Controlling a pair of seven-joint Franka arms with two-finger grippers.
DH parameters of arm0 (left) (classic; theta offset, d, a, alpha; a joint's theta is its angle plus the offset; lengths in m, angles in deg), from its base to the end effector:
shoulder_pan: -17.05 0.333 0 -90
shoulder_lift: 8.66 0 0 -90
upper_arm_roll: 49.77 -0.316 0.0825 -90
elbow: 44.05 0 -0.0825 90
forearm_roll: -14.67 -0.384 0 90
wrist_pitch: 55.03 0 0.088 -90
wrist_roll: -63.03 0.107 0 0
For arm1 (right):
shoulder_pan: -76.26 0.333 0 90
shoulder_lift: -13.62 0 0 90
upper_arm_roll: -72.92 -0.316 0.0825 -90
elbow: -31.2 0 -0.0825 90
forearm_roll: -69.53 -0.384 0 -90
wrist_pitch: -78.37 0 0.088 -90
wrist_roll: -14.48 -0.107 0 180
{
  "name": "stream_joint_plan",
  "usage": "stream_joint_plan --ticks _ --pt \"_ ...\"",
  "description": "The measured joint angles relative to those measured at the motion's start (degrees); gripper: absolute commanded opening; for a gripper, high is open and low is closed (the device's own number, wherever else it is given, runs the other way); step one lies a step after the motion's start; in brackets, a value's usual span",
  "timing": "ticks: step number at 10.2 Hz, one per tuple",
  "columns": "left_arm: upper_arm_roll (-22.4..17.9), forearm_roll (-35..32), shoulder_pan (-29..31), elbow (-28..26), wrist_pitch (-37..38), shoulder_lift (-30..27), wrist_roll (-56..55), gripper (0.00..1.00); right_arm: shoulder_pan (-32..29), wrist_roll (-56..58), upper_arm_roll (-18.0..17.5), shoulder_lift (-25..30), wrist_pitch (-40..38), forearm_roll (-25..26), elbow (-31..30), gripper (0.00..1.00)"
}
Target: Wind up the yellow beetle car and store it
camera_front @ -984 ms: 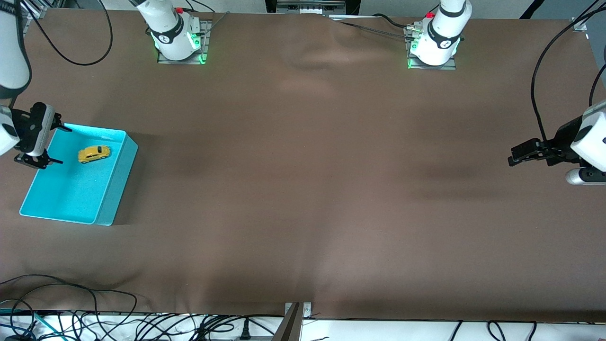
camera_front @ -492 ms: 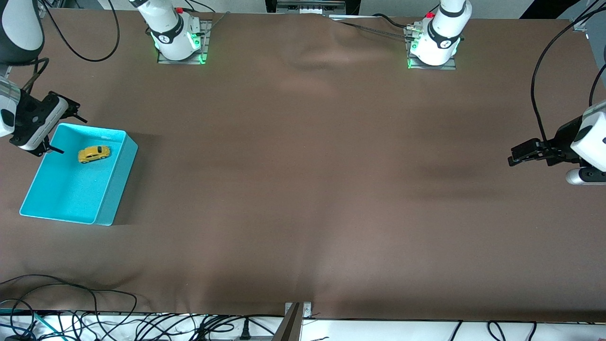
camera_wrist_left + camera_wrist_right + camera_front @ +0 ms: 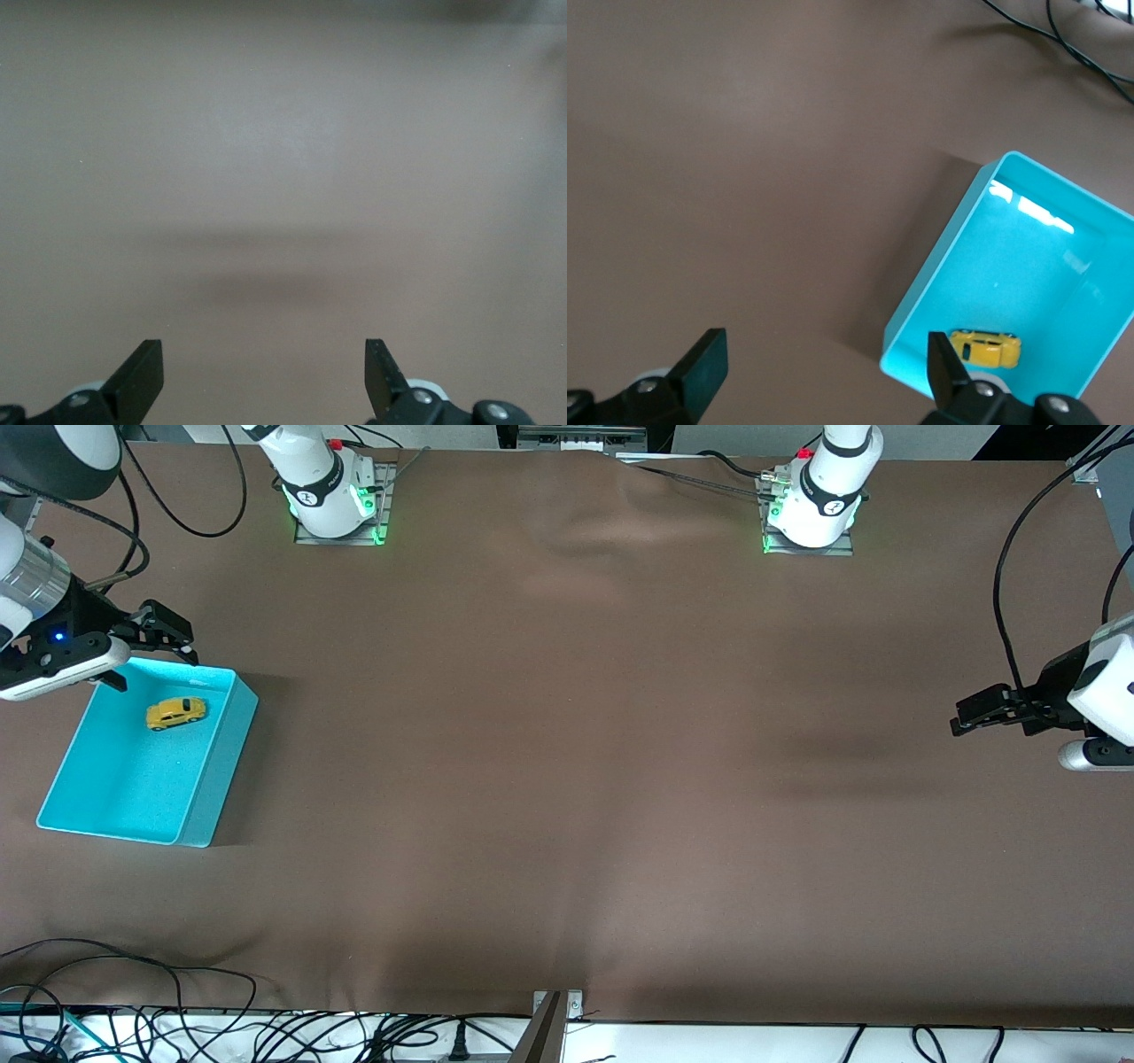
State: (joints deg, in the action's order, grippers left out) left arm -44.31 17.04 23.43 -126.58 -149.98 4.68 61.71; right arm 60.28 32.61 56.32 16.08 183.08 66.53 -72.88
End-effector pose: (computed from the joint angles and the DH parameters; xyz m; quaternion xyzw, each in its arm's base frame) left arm 0.6295 0.0125 0.5566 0.9992 0.0227 -0.0076 0.0315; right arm 0.5556 0.0128 0.5527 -0.9871 -0.1569 -0.0287 0.0152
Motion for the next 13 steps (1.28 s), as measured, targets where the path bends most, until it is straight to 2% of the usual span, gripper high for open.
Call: stream_joint_plan --ticks 2,4,6,8,9,11,13 --pt "0.0 0.0 0.0 0.0 0.0 0.0 0.0 1.00 2.1 -10.0 0.2 1.0 -1.8 0.0 1.0 1.00" --pt "0.0 0.0 0.0 0.0 0.0 0.0 0.0 1.00 6.5 -16.8 2.3 1.6 -3.0 0.3 2.1 1.00" --pt "0.0 0.0 0.0 0.0 0.0 0.0 0.0 1.00 9.6 -18.4 4.8 1.5 -3.1 0.3 2.1 1.00" --pt "0.0 0.0 0.0 0.0 0.0 0.0 0.0 1.00 15.5 -18.4 11.4 1.0 -4.2 0.3 2.4 1.00" --pt "0.0 0.0 0.0 0.0 0.0 0.0 0.0 1.00 16.1 -18.4 12.6 -0.1 -6.6 0.3 3.6 1.00" --pt "0.0 0.0 0.0 0.0 0.0 0.0 0.0 1.00 16.0 -18.6 13.3 -3.3 -11.2 0.3 10.2 1.00" --pt "0.0 0.0 0.0 0.0 0.0 0.0 0.0 1.00 16.0 -20.2 13.6 -4.6 -12.2 0.3 12.4 1.00"
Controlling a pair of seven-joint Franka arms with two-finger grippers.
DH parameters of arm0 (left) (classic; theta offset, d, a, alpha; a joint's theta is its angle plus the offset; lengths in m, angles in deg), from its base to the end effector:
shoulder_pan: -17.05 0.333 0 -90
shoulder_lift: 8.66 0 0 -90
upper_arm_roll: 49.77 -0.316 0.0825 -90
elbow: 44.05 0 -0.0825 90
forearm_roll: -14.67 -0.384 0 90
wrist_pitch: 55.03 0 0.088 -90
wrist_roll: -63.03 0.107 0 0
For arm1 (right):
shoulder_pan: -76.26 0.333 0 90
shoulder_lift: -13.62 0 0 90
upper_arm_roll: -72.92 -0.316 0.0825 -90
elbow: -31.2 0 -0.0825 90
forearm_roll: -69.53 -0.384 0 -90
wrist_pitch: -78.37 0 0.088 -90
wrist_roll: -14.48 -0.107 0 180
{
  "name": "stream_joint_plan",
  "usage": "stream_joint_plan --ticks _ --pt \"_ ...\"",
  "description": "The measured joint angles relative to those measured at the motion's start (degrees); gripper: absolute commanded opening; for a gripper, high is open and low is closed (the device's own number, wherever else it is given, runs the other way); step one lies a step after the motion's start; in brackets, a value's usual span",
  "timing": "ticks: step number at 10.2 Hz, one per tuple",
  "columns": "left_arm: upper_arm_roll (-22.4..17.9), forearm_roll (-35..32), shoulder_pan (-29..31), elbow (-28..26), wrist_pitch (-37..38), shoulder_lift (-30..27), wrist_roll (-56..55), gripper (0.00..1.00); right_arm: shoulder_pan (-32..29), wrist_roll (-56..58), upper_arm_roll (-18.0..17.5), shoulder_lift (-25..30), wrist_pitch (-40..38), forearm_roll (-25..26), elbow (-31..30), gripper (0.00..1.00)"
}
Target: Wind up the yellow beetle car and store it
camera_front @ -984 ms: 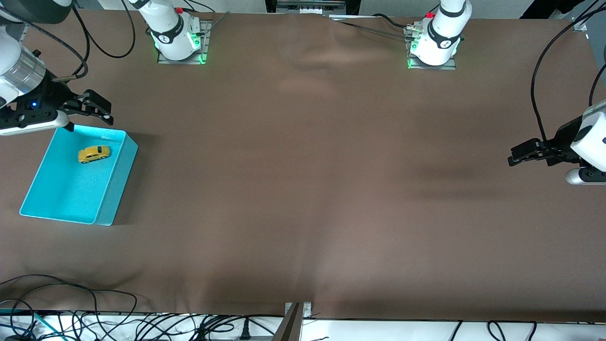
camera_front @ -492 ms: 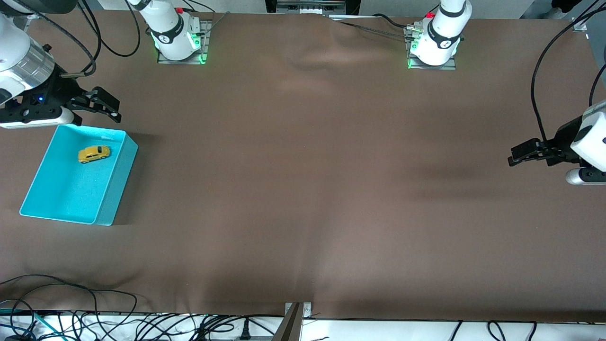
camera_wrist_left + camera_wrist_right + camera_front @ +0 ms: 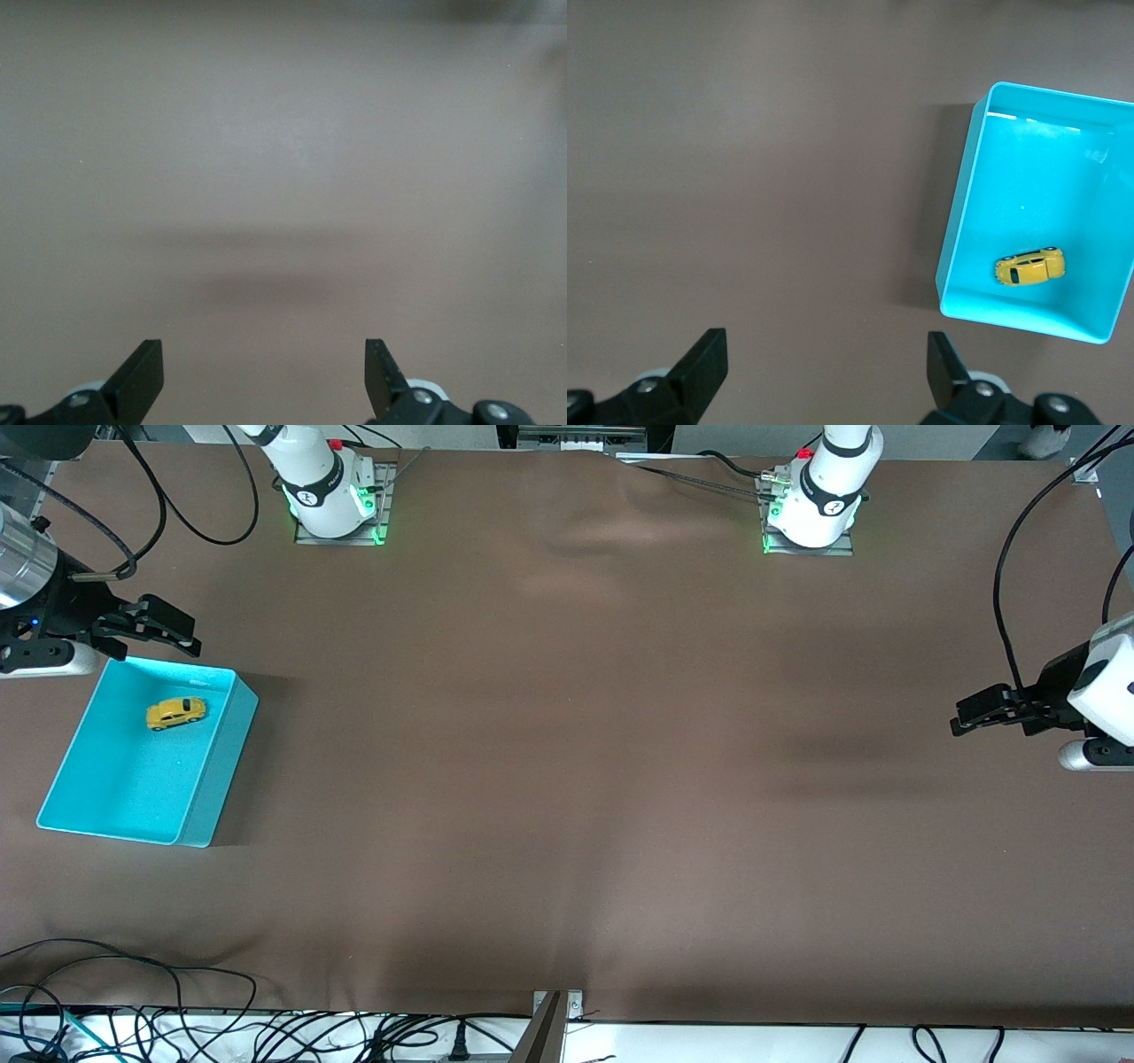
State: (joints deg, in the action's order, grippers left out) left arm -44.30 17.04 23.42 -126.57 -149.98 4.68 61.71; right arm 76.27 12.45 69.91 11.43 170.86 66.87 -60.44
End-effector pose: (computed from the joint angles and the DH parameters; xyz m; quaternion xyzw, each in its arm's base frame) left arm 0.6296 0.0123 0.5567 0.9992 0.0225 -0.0075 0.0316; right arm 0.5676 0.0342 0.5934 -0.9996 -0.0073 0.0127 0.0236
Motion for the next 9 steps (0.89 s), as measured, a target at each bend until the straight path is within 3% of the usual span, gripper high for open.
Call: stream_joint_plan --ticks 3,9 --pt "0.0 0.0 0.0 0.0 0.0 0.0 0.0 1.00 0.1 -5.0 0.0 -0.2 -1.0 0.0 0.4 1.00" --pt "0.0 0.0 0.0 0.0 0.0 0.0 0.0 1.00 0.1 -4.5 0.0 -0.2 -1.3 2.6 0.4 1.00"
